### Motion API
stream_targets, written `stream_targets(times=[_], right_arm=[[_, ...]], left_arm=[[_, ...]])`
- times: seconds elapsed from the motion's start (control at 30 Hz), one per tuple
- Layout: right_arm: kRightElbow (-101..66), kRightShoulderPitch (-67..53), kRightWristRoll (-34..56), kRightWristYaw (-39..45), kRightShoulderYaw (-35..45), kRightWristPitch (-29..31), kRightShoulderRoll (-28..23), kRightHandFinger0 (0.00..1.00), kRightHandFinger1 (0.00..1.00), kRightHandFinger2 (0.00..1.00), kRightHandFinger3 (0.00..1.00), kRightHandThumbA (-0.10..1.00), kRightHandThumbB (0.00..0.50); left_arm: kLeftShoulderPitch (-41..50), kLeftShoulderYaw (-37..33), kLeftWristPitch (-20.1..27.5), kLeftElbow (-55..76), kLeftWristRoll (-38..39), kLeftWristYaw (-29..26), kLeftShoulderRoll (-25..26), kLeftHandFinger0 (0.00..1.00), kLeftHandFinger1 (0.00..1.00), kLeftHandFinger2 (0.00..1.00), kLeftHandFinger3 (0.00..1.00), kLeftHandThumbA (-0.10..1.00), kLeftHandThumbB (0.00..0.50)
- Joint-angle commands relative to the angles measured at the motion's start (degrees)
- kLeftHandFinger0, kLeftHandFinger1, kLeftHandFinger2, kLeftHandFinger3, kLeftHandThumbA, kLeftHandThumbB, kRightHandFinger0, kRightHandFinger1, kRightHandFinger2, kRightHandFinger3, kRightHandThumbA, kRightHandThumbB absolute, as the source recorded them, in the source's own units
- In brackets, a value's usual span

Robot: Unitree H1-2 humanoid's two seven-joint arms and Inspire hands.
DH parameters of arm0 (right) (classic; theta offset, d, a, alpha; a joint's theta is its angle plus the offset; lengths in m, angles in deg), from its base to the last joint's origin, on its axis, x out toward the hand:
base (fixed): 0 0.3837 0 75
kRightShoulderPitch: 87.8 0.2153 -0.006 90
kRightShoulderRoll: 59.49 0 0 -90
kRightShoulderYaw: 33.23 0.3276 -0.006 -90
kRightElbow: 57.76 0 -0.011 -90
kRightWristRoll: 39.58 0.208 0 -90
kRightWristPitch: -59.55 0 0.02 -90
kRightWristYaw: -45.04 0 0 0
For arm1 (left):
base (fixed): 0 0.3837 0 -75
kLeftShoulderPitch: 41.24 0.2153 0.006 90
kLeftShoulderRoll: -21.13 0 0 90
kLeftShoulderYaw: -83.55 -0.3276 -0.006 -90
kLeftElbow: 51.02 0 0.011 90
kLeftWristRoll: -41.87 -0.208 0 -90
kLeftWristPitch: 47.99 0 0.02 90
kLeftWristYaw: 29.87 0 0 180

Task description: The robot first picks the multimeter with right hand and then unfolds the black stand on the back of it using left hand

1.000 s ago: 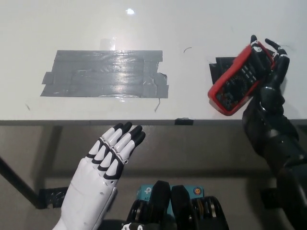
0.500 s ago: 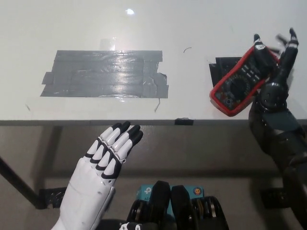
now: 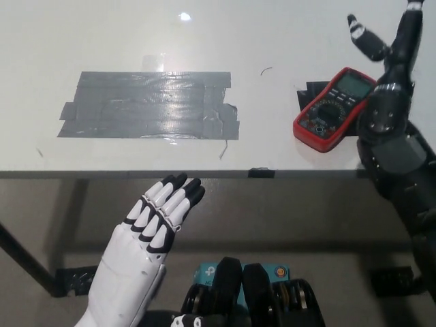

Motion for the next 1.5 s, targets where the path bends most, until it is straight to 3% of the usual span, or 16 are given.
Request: stream_targets(times=[0.0,0.07,0.13,0.23,0.37,0.47,0.53,0.6,0.7,0.87,1.1,1.17,1.27,1.33,1.47], right_arm=[[-8.0,5.6,-7.8,-5.2,0.3,1.6,-3.4,1.0,1.0,1.0,1.0,0.94,0.372],[-18.5,4.2,-8.3,-2.8,2.0,0.1,-4.5,1.0,1.0,1.0,1.0,0.94,0.345],[-39.5,-0.1,-9.2,2.1,3.5,-6.4,-5.3,1.0,1.0,1.0,1.0,1.0,0.389],[-59.8,-4.4,-10.3,8.2,3.6,-11.9,-6.6,1.0,1.0,1.0,1.0,1.0,0.344],[-76.8,-10.3,-6.2,13.2,2.6,-13.8,-6.6,1.0,1.0,1.0,1.0,0.96,0.329],[-85.3,-16.1,-4.6,16.1,1.0,-14.9,-7.2,1.0,1.0,1.0,1.0,1.0,0.333],[-88.6,-19.8,-3.9,17.1,-0.2,-15.4,-6.7,1.0,1.0,1.0,1.0,0.96,0.3],[-90.5,-21.7,-2.7,18.4,-1.7,-15.8,-6.3,1.0,1.0,1.0,1.0,0.92,0.287],[-92.7,-26.2,-3.1,19.5,-3.6,-15.7,-5.2,1.0,1.0,1.0,1.0,0.89,0.26],[-91.5,-33.1,-4.6,20.0,-4.7,-14.4,-4.0,1.0,1.0,1.0,1.0,0.93,0.244],[-86.8,-38.9,-0.2,19.5,-4.2,-11.9,-2.5,1.0,1.0,1.0,1.0,0.9,0.178],[-82.7,-40.6,0.9,20.0,-4.4,-10.9,-2.0,1.0,1.0,1.0,1.0,0.9,0.2],[-76.6,-44.5,-0.6,20.7,-4.6,-9.0,-2.2,1.0,1.0,1.0,1.0,0.9,0.172],[-73.1,-45.6,-1.4,21.3,-4.8,-7.9,-2.3,1.0,1.0,1.0,1.0,0.9,0.159],[-68.9,-46.7,0.4,23.5,-4.0,-6.7,-2.4,1.0,1.0,1.0,1.0,0.87,0.188]], left_arm=[[-1.9,-0.3,1.4,0.2,1.5,-1.7,0.3,1.0,1.0,1.0,1.0,1.0,0.332],[-3.5,0.4,0.8,0.0,2.8,0.0,-0.1,1.0,1.0,1.0,1.0,1.0,0.332],[-6.0,0.7,-1.2,-0.5,6.1,1.6,0.1,1.0,1.0,1.0,1.0,1.0,0.32],[-8.6,1.7,-5.2,-1.9,10.3,3.0,-0.5,1.0,1.0,1.0,1.0,1.0,0.319],[-11.9,2.9,-8.2,-5.2,18.4,4.8,0.9,1.0,1.0,1.0,1.0,1.0,0.272],[-14.5,4.4,-10.1,-8.9,22.4,5.3,1.1,1.0,1.0,1.0,1.0,1.0,0.26],[-16.1,5.5,-11.1,-12.0,24.4,5.4,0.9,1.0,1.0,1.0,1.0,1.0,0.25],[-17.7,6.5,-10.7,-15.3,26.0,5.1,1.1,1.0,1.0,1.0,1.0,1.0,0.23],[-19.5,7.8,-11.8,-19.0,29.0,5.7,1.0,1.0,1.0,1.0,1.0,1.0,0.259],[-20.6,8.7,-12.6,-22.5,31.3,6.5,1.0,1.0,1.0,1.0,1.0,1.0,0.243],[-20.6,9.9,-13.0,-24.4,33.9,7.8,1.3,1.0,1.0,1.0,1.0,1.0,0.25],[-20.0,10.0,-13.3,-24.5,34.4,8.3,1.3,1.0,1.0,1.0,1.0,1.0,0.249],[-16.5,9.5,-13.1,-23.8,34.3,8.8,0.8,1.0,1.0,1.0,1.0,1.0,0.204],[-14.9,9.7,-13.4,-23.6,35.6,9.2,1.0,1.0,1.0,1.0,1.0,1.0,0.205],[-12.3,9.8,-14.5,-23.2,36.7,9.9,1.3,1.0,1.0,1.0,1.0,1.0,0.206]])
